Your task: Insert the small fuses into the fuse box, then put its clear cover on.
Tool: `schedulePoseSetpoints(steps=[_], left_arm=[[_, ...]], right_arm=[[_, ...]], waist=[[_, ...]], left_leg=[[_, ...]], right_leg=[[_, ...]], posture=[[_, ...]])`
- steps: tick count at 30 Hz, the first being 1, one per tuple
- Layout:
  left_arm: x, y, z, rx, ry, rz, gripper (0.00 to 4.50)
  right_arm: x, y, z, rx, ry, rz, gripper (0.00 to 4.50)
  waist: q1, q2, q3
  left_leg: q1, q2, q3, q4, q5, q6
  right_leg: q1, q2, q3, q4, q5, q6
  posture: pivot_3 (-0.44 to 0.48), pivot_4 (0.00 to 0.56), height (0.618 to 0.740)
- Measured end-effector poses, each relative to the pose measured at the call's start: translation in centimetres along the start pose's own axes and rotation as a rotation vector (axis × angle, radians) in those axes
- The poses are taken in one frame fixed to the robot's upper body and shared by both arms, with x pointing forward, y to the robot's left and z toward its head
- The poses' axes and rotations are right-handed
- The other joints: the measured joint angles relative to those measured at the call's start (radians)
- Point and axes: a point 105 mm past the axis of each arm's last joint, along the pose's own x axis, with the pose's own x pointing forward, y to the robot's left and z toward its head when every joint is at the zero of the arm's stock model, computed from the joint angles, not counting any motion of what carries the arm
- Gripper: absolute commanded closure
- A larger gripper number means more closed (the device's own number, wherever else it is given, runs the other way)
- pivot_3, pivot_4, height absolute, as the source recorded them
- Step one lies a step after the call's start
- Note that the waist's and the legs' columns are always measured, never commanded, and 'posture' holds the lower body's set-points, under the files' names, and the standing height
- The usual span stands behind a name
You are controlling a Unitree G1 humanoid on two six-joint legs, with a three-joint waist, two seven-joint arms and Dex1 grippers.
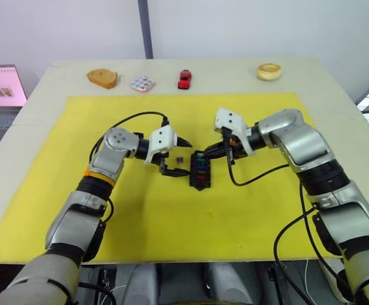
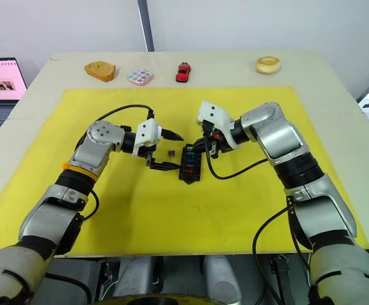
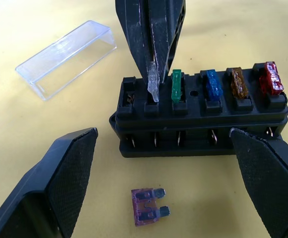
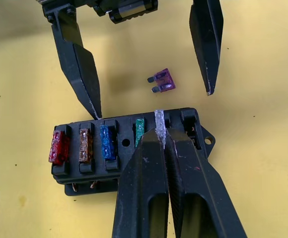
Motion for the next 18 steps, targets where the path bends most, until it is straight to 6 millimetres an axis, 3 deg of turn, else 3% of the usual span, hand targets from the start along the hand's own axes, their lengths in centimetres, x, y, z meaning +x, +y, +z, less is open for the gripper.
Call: schedulePoseSetpoints(steps=[18], left_arm=[[0.01, -0.05, -0.01, 0.000, 0.000, -0.005, 0.00]], right_arm=[[0.08, -0.50, -0.67, 0.010, -0.004, -0.029, 4.47]], waist=[[0.000, 0.000, 0.000]], left_leg=[[0.000, 0.000, 0.000, 0.000, 0.000, 0.000]], right_leg=[[0.000, 0.000, 0.000, 0.000, 0.000, 0.000]], posture=[[0.000, 0.150, 0.740]])
